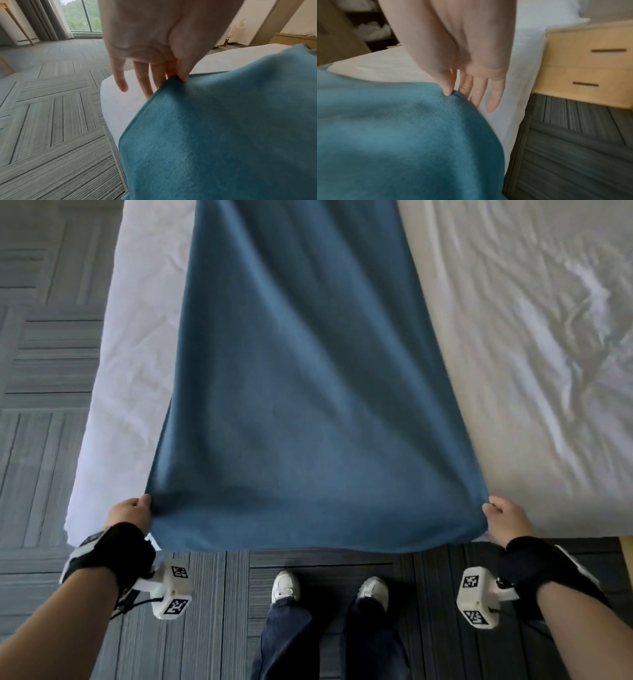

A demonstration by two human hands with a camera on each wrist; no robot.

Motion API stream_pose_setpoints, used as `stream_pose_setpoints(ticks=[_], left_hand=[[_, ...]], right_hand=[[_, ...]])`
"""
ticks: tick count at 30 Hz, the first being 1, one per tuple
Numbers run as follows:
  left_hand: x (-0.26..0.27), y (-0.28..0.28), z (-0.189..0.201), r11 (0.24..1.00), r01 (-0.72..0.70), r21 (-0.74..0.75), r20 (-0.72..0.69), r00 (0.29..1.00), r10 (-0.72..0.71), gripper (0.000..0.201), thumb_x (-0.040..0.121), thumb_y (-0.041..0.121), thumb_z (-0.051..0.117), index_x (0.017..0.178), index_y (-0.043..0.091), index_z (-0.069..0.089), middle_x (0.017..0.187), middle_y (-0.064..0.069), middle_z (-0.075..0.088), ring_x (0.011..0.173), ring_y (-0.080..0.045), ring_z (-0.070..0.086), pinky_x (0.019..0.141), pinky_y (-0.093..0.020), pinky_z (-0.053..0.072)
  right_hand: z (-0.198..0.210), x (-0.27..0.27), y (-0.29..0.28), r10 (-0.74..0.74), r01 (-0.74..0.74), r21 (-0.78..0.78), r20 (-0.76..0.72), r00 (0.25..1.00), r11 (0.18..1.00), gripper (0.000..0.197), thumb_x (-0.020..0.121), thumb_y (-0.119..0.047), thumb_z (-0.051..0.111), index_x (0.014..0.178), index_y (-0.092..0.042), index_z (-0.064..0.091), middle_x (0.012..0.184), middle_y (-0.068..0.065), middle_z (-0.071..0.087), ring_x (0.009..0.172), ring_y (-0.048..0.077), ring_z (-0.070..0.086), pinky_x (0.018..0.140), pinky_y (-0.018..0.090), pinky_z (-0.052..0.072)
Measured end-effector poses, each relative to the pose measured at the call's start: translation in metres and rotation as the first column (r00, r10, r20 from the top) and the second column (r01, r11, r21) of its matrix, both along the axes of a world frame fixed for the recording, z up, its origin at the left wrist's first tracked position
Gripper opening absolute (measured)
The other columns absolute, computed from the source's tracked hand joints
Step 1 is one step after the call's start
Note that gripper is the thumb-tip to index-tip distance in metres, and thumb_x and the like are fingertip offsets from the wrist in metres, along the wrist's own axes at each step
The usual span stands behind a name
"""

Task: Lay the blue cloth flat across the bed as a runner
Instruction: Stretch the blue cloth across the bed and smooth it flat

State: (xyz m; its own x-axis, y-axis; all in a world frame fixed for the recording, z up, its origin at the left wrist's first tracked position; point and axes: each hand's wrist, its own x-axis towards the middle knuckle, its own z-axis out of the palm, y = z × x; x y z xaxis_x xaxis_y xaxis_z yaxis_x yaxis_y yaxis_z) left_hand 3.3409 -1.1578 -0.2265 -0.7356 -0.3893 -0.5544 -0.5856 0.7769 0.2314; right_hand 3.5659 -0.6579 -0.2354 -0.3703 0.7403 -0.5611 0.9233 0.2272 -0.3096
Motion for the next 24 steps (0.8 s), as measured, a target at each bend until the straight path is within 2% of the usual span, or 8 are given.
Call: stream_pose_setpoints(ticks=[4,7,11,15,17,20,22,24], left_hand=[[0.005,0.006,-0.008,0.997,0.065,0.042,-0.043,0.997,-0.063,0.035,0.095,0.014,0.047,0.110,-0.015,0.060,0.116,-0.036,0.060,0.111,-0.046,0.054,0.093,-0.044,0.040],[0.014,0.007,-0.015,1.000,-0.002,0.018,-0.124,0.992,0.004,0.033,0.094,0.014,0.048,0.113,-0.011,0.059,0.117,-0.035,0.060,0.111,-0.047,0.054,0.094,-0.046,0.041],[0.016,0.001,-0.020,0.993,-0.116,-0.017,-0.150,0.982,0.112,0.034,0.094,0.016,0.046,0.116,-0.006,0.059,0.120,-0.034,0.058,0.112,-0.047,0.053,0.096,-0.047,0.041],[0.007,0.004,-0.025,0.999,-0.042,0.003,-0.011,0.999,0.042,0.033,0.086,0.002,0.050,0.117,-0.009,0.058,0.114,-0.035,0.061,0.107,-0.046,0.058,0.092,-0.045,0.044],[0.005,0.006,-0.026,0.999,-0.029,0.018,-0.015,0.999,0.029,0.035,0.084,0.006,0.055,0.115,-0.009,0.057,0.111,-0.034,0.062,0.104,-0.045,0.059,0.089,-0.045,0.046],[0.002,0.008,-0.026,0.998,-0.035,0.055,-0.045,0.998,0.038,0.036,0.087,0.017,0.056,0.115,-0.006,0.055,0.111,-0.031,0.062,0.102,-0.044,0.059,0.086,-0.045,0.046],[-0.002,0.009,-0.023,0.995,-0.030,0.095,-0.056,0.998,0.035,0.037,0.090,0.021,0.054,0.118,-0.004,0.054,0.114,-0.029,0.062,0.105,-0.043,0.058,0.088,-0.045,0.045],[-0.010,0.011,-0.019,0.991,0.001,0.133,-0.073,0.997,0.009,0.036,0.091,0.020,0.052,0.118,-0.003,0.055,0.116,-0.028,0.062,0.107,-0.042,0.057,0.090,-0.045,0.044]], right_hand=[[-0.006,-0.001,-0.006,0.022,-0.029,-0.121,-0.059,0.998,0.992,0.021,0.092,-0.006,0.050,0.091,0.013,0.057,0.097,0.032,0.062,0.089,0.040,0.057,0.076,0.042,0.043],[-0.010,0.005,-0.008,0.034,-0.033,0.025,-0.048,0.998,0.999,0.026,0.093,-0.008,0.048,0.084,0.015,0.055,0.095,0.037,0.059,0.088,0.044,0.054,0.069,0.037,0.031],[-0.011,0.009,-0.011,-0.033,0.034,0.119,-0.007,0.999,0.992,0.028,0.093,-0.007,0.046,0.087,0.019,0.056,0.097,0.040,0.058,0.091,0.049,0.053,0.073,0.041,0.036],[-0.004,-0.002,-0.020,-0.036,0.026,0.133,0.071,0.997,0.991,0.024,0.086,0.000,0.053,0.101,0.017,0.061,0.106,0.037,0.061,0.105,0.048,0.057,0.088,0.047,0.045],[0.006,-0.011,-0.034,0.054,-0.058,0.279,0.024,0.998,0.958,0.033,0.079,0.001,0.057,0.110,0.012,0.057,0.117,0.034,0.055,0.114,0.046,0.050,0.092,0.051,0.044],[0.017,-0.025,-0.067,0.394,-0.338,0.423,-0.049,0.918,0.841,0.054,0.073,0.004,0.060,0.126,0.001,0.050,0.135,0.025,0.045,0.127,0.042,0.039,0.100,0.052,0.038],[0.021,-0.038,-0.089,0.519,-0.472,0.397,-0.011,0.855,0.787,0.059,0.074,0.002,0.061,0.131,-0.004,0.049,0.143,0.020,0.041,0.134,0.039,0.035,0.104,0.051,0.036],[0.022,-0.054,-0.109,0.555,-0.519,0.338,-0.010,0.832,0.785,0.060,0.076,0.000,0.058,0.135,-0.008,0.046,0.148,0.016,0.037,0.138,0.036,0.031,0.106,0.049,0.034]])
